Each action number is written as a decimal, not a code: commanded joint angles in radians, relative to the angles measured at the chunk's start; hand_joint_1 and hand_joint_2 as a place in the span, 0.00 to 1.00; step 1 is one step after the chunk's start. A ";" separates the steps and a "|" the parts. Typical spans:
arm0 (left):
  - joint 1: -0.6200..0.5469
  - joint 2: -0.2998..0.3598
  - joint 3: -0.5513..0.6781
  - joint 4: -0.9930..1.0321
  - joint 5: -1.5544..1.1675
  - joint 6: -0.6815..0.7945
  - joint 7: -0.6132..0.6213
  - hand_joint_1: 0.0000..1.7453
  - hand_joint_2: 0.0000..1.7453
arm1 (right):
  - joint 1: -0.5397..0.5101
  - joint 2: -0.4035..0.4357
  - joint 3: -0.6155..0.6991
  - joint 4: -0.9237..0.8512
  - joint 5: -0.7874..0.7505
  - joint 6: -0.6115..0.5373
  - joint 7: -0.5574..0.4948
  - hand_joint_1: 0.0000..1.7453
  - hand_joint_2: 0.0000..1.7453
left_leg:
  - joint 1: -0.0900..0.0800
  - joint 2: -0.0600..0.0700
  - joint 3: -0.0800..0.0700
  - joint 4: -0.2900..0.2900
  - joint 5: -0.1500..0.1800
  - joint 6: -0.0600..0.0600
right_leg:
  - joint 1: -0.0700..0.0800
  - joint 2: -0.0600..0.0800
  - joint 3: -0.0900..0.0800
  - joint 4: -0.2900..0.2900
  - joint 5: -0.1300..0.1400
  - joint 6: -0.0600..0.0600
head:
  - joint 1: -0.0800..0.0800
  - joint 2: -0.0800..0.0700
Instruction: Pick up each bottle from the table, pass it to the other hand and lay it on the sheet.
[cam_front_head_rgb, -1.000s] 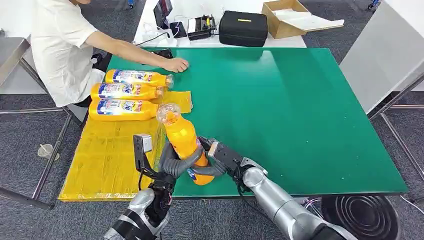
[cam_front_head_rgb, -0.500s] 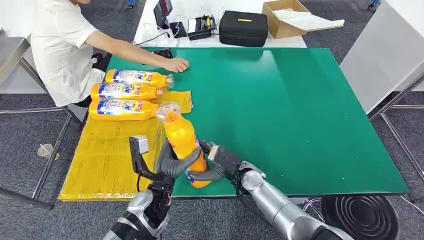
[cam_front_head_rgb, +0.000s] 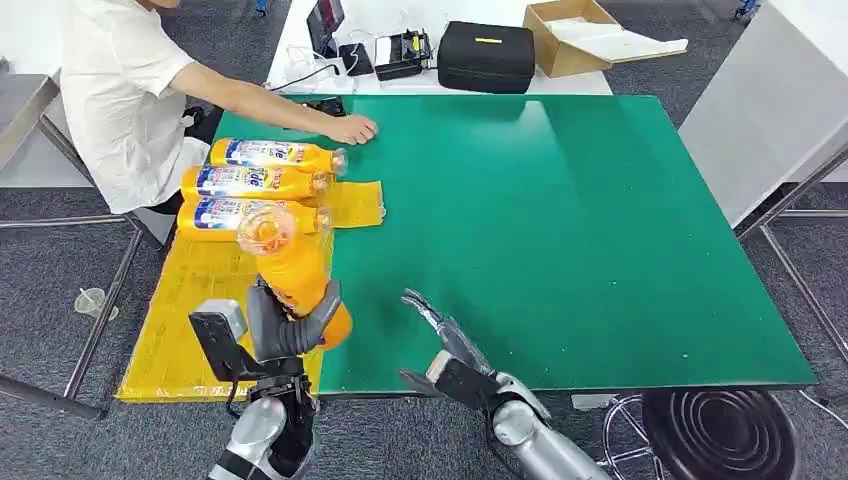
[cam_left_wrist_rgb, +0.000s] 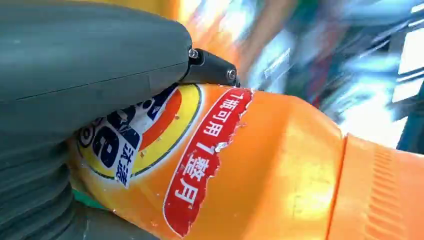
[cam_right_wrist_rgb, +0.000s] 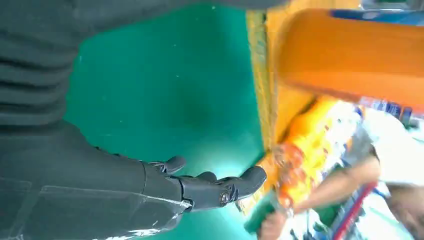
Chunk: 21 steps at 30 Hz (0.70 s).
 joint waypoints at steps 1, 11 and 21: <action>-0.027 -0.016 0.137 0.038 -0.491 0.091 0.017 1.00 1.00 | 0.025 -0.023 -0.036 -0.072 0.176 -0.109 0.011 0.00 0.00 | 0.001 0.002 0.006 0.000 -0.003 0.000 | 0.002 0.000 0.006 0.000 -0.003 -0.005 | 0.000 0.000; -0.036 0.011 0.178 0.035 -0.892 0.091 0.112 1.00 1.00 | 0.025 0.000 -0.087 -0.037 0.192 -0.135 -0.037 0.00 0.00 | 0.001 0.003 0.006 0.000 -0.003 0.000 | 0.002 0.002 0.006 0.000 -0.002 -0.004 | 0.000 0.000; -0.253 0.063 0.087 0.554 -1.128 -0.063 0.372 1.00 1.00 | -0.027 0.034 -0.122 -0.001 0.163 -0.067 -0.067 0.00 0.00 | 0.001 0.003 0.006 -0.001 -0.001 0.000 | 0.002 0.001 0.005 -0.001 0.000 -0.004 | 0.000 0.000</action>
